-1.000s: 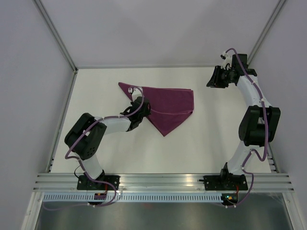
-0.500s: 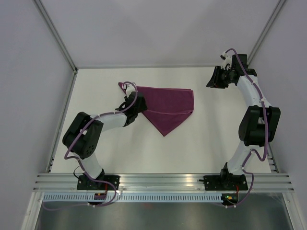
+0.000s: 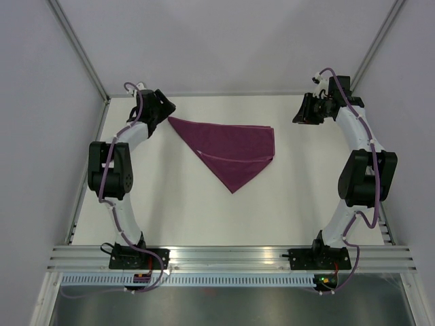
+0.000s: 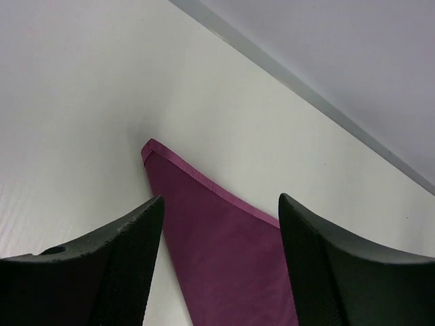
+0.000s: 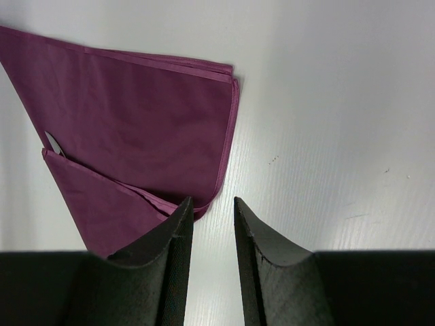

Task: Fold the napkin, place the utensils inside, and roll it up
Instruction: Fold the napkin

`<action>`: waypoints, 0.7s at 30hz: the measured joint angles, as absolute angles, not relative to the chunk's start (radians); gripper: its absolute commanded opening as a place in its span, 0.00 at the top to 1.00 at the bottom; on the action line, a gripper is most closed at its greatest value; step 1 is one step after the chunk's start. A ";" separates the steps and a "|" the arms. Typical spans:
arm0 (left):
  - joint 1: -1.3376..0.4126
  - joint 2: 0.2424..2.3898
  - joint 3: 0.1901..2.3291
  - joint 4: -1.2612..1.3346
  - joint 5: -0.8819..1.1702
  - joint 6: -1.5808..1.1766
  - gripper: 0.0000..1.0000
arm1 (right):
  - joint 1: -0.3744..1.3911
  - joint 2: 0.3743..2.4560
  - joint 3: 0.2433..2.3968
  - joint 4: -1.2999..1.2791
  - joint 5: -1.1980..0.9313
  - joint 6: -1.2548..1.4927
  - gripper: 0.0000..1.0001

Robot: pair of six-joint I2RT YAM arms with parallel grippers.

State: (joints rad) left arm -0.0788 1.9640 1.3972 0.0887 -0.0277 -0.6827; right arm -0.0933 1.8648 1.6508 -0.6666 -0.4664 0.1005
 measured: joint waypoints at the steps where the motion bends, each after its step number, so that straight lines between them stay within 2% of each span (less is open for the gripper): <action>1: -0.077 1.989 1.420 0.082 -0.016 -0.684 0.30 | -0.093 1.866 1.652 -0.667 -0.466 0.101 0.64; 9: -0.073 2.144 1.514 -0.003 0.010 -0.714 0.34 | -0.089 1.887 1.663 -0.669 -0.466 0.101 0.64; 21: -0.067 2.200 1.599 -0.081 -0.027 -0.735 0.41 | -0.080 1.900 1.666 -0.673 -0.466 0.100 0.65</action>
State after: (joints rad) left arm -0.0673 2.2002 1.5990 -0.0814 -0.0265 -0.7353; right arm -0.0803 1.8999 1.6657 -0.6727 -0.4660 0.1001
